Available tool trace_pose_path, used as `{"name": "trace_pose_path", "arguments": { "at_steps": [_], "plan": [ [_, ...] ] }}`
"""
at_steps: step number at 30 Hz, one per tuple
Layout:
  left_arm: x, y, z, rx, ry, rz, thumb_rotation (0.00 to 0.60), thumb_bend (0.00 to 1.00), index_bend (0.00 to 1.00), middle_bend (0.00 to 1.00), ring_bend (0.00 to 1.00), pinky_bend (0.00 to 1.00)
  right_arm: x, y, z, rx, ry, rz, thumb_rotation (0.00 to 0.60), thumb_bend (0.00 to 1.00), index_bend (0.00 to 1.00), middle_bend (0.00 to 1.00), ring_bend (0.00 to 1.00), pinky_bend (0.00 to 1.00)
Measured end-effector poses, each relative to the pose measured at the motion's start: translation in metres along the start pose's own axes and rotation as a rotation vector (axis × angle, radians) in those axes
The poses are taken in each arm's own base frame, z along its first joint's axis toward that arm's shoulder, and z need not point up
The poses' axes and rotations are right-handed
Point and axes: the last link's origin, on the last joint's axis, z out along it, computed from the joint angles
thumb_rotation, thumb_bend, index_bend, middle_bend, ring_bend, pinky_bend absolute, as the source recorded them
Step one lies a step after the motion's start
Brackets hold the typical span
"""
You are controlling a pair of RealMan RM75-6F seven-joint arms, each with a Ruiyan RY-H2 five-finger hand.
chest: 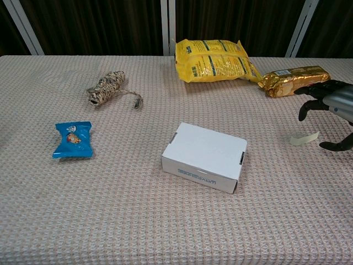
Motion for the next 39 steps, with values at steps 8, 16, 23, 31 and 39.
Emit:
{"name": "trace_pose_path", "arguments": {
  "at_steps": [8, 16, 23, 31, 39],
  "plan": [
    [-0.002, 0.000, -0.001, 0.003, -0.005, 0.003, 0.600, 0.00, 0.08, 0.07, 0.00, 0.09, -0.003, -0.003, 0.003, 0.014, 0.004, 0.008, 0.600, 0.32, 0.41, 0.00, 0.00, 0.00],
    [0.000, -0.001, 0.000, 0.005, -0.003, 0.003, 0.600, 0.00, 0.08, 0.07, 0.00, 0.09, -0.008, -0.007, 0.006, 0.025, -0.006, 0.013, 0.600, 0.34, 0.44, 0.00, 0.00, 0.00],
    [0.000, -0.005, -0.001, 0.016, -0.004, 0.000, 0.600, 0.00, 0.08, 0.07, 0.00, 0.09, -0.012, -0.011, 0.008, 0.030, -0.009, 0.016, 0.600, 0.35, 0.49, 0.00, 0.00, 0.00],
    [-0.001, -0.006, -0.001, 0.019, -0.006, -0.002, 0.600, 0.00, 0.08, 0.07, 0.00, 0.09, -0.012, -0.011, 0.009, 0.025, -0.005, 0.021, 0.600, 0.39, 0.51, 0.00, 0.00, 0.00],
    [-0.002, -0.006, -0.001, 0.019, -0.010, -0.002, 0.600, 0.00, 0.08, 0.07, 0.00, 0.09, -0.012, -0.009, 0.009, 0.019, -0.007, 0.017, 0.600, 0.44, 0.53, 0.00, 0.00, 0.00]
  ]
}}
